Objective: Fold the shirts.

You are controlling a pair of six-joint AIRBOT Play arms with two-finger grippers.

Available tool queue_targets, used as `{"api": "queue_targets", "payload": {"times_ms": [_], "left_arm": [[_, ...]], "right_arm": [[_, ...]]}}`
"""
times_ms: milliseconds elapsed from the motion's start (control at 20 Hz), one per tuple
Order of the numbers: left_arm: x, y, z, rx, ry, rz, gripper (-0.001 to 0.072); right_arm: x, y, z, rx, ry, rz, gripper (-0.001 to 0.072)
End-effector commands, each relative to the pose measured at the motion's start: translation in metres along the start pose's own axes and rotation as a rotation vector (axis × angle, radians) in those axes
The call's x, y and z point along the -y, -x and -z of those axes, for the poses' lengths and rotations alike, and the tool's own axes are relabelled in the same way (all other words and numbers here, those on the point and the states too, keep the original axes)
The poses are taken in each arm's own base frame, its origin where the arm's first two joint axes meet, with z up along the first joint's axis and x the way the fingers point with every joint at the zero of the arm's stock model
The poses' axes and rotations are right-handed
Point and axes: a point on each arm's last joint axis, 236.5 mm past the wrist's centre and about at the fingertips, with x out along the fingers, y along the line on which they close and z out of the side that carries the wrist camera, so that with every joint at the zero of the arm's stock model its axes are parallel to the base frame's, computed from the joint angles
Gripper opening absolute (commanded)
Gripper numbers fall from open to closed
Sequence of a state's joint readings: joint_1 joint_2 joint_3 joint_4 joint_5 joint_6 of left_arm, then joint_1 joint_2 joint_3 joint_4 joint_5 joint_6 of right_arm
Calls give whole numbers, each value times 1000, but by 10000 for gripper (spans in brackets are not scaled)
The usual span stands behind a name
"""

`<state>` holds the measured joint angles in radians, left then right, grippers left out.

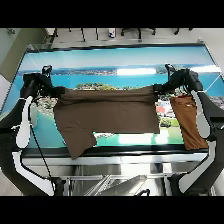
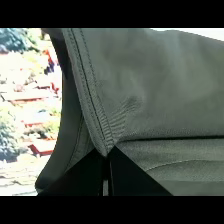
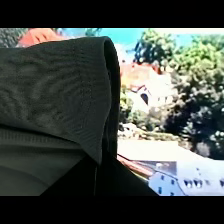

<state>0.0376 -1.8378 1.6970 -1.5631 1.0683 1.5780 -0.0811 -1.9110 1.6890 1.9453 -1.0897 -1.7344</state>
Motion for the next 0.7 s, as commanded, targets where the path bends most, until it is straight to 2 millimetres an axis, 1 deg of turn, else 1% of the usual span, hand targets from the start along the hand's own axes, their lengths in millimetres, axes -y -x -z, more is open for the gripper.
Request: {"api": "queue_targets", "payload": {"times_ms": [0,150,200,250,300,400,600,650], "left_arm": [[0,19,-33,118,9,7,22],[4,44,-70,221,3,10,22],[8,47,-79,241,-5,12,22],[7,44,-82,243,-5,10,22],[8,37,-81,233,-5,10,22],[7,14,-72,183,-6,9,22],[2,-34,-41,56,-8,-4,22],[-5,-41,-35,29,-22,-32,22]], "right_arm": [[-20,8,-29,113,-46,-78,14],[-41,24,-66,251,-74,-160,14],[-44,28,-73,275,-83,-173,13],[-44,27,-74,278,-79,-169,14],[-42,23,-71,267,-76,-161,13],[-34,8,-64,234,-84,-149,13],[-27,-34,-42,142,-108,-148,13],[-25,-41,-37,124,-112,-147,13]]}}
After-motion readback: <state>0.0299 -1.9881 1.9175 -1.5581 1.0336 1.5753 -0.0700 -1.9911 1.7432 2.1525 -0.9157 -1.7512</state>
